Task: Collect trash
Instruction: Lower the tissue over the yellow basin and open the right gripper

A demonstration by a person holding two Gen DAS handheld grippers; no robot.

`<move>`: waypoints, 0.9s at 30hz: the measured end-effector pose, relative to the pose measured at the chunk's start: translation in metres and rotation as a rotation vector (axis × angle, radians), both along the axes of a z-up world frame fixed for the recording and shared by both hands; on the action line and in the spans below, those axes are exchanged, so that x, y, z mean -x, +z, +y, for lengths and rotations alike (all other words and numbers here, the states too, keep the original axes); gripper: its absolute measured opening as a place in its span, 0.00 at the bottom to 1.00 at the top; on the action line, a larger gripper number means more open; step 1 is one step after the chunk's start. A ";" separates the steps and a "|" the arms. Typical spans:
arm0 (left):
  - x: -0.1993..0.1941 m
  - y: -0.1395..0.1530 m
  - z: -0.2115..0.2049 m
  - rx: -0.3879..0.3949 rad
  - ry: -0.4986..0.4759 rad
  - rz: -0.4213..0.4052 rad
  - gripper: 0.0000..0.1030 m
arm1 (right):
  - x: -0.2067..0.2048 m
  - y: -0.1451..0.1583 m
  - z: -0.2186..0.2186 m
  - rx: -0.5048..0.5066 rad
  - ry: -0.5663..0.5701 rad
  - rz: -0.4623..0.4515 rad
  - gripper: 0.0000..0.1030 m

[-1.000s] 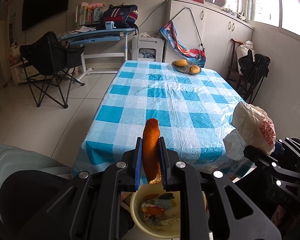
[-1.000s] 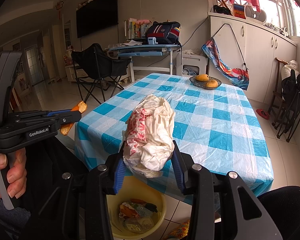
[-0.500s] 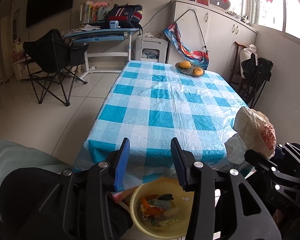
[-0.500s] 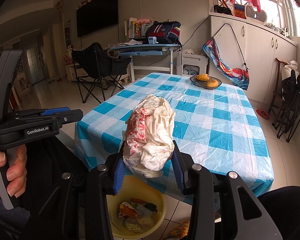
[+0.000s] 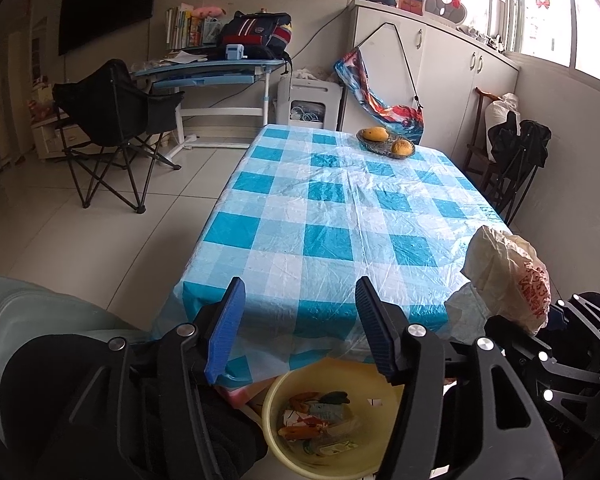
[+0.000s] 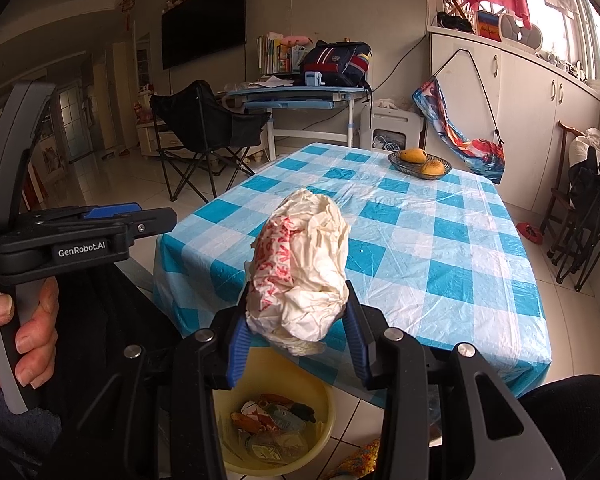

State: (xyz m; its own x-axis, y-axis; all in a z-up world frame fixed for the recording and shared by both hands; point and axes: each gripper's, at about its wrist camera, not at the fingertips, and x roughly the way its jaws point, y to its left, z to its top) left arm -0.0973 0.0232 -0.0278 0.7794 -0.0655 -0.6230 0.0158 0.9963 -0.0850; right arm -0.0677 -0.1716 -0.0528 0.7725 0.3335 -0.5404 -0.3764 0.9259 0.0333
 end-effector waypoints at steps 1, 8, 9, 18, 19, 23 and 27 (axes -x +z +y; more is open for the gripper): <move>0.000 0.000 0.001 0.001 0.001 0.000 0.54 | 0.000 0.000 0.002 0.006 0.005 -0.002 0.39; -0.001 0.002 0.002 0.002 0.014 -0.001 0.57 | 0.000 0.000 0.004 0.024 0.024 -0.004 0.39; -0.001 0.002 0.002 0.004 0.016 -0.001 0.57 | 0.001 0.000 0.004 0.025 0.025 -0.004 0.39; -0.003 0.004 0.005 0.018 0.037 -0.004 0.62 | 0.002 -0.001 0.016 0.046 0.069 0.002 0.40; -0.003 0.004 0.005 0.019 0.038 -0.005 0.62 | 0.003 -0.002 0.020 0.054 0.081 0.003 0.41; -0.004 0.004 0.007 0.024 0.042 -0.004 0.63 | 0.006 -0.008 0.038 0.118 0.136 0.015 0.47; -0.005 0.004 0.008 0.028 0.050 -0.005 0.65 | 0.012 -0.012 0.048 0.173 0.157 0.004 0.59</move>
State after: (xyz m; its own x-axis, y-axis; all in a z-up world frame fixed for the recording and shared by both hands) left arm -0.0928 0.0309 -0.0238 0.7854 -0.0431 -0.6175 -0.0339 0.9931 -0.1124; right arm -0.0793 -0.1237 -0.0648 0.7160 0.3520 -0.6029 -0.5168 0.8478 -0.1188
